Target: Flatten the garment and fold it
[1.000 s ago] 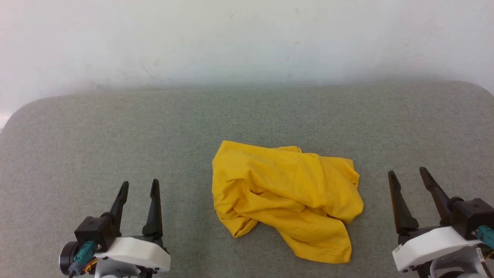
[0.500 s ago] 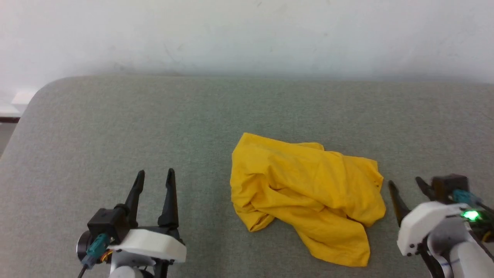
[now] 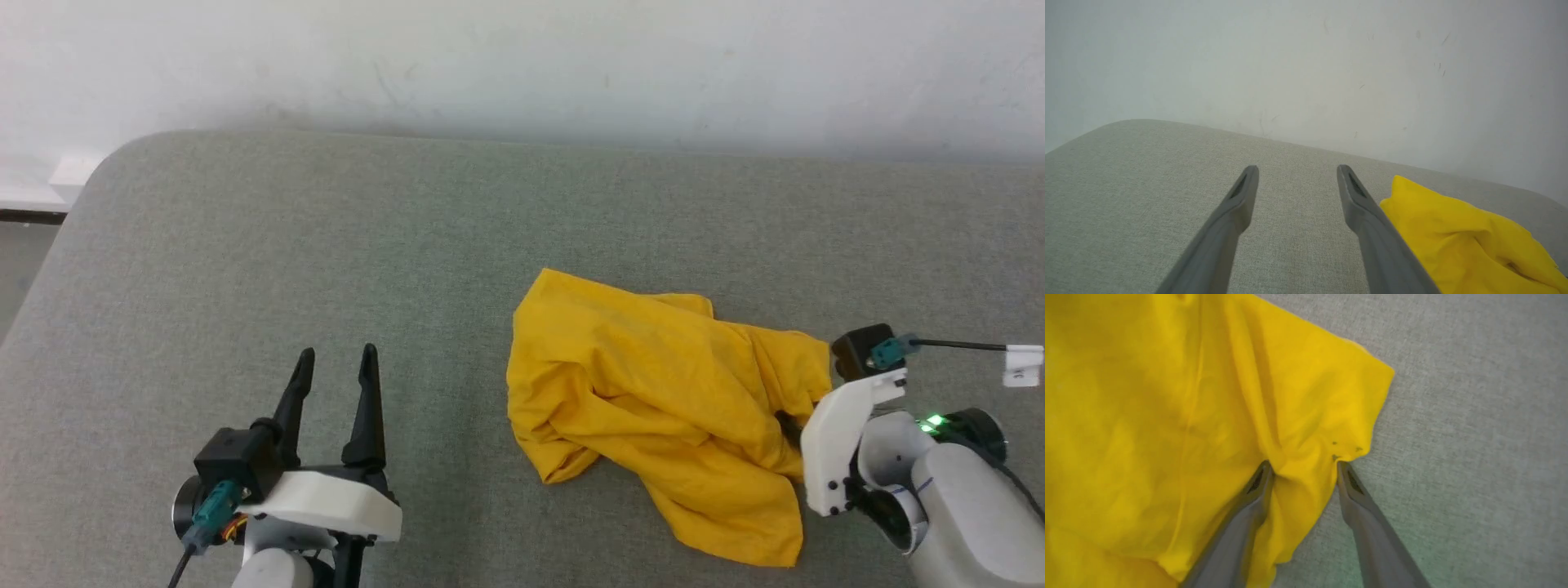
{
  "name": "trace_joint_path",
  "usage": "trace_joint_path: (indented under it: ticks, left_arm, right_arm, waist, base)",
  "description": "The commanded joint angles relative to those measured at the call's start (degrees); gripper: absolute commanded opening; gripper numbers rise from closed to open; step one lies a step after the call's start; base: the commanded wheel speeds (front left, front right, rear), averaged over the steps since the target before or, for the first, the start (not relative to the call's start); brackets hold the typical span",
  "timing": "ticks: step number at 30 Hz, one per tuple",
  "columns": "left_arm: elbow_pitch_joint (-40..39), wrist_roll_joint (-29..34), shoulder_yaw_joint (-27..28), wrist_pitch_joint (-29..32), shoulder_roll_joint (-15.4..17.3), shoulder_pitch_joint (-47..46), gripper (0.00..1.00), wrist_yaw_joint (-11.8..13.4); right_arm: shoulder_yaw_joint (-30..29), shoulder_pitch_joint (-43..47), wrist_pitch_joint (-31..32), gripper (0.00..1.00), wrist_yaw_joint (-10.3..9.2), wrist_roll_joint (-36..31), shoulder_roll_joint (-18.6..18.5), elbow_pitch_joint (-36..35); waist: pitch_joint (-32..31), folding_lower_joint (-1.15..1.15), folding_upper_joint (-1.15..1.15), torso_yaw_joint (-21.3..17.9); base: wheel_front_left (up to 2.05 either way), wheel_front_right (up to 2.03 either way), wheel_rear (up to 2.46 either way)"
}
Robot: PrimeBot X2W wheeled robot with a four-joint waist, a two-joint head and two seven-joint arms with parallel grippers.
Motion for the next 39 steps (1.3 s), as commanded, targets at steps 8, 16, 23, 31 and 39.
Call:
trace_joint_path:
  ticks: [8, 16, 23, 31, 39]
  left_arm:
    - [0.09, 0.72, 1.27, -0.31, -0.07, 0.35, 1.00, 0.02]
    - [0.21, 0.71, 1.27, -0.32, 0.42, 1.24, 1.00, 0.07]
    - [0.17, 0.63, 1.03, -0.22, 0.64, 1.80, 1.00, 0.43]
    - [0.11, 0.30, 1.56, 0.21, 1.41, 2.65, 1.00, 1.22]
    - [-0.25, 0.22, 1.32, 1.02, 1.66, 4.18, 1.00, 2.11]
  right_arm:
    - [0.52, -2.53, -10.09, 0.00, 0.06, 0.30, -2.52, -4.37]
    - [-23.87, 3.32, -15.34, 0.00, 0.06, -7.32, -3.92, -10.48]
    - [-45.78, 17.60, -12.20, 0.00, 0.06, -13.70, 2.99, -16.13]
    - [-48.05, 21.15, -17.11, 1.00, 0.06, -16.61, 10.48, -22.88]
    - [-38.95, 19.80, -27.41, 1.00, 0.06, -18.59, 12.91, -30.95]
  waist:
    - [-1.70, 0.00, 0.00, -3.05]
    - [-2.66, 0.00, 0.00, -5.12]
    - [-2.75, 0.00, 0.00, -5.40]
    - [-3.16, 0.00, 0.00, -7.02]
    - [-5.25, 0.00, 0.00, -7.78]
  base:
    - [0.00, 0.00, 0.00]
    - [0.00, 0.00, 0.00]
    - [0.00, 0.00, 0.00]
    - [0.00, 0.00, 0.00]
    - [0.00, 0.00, 0.00]
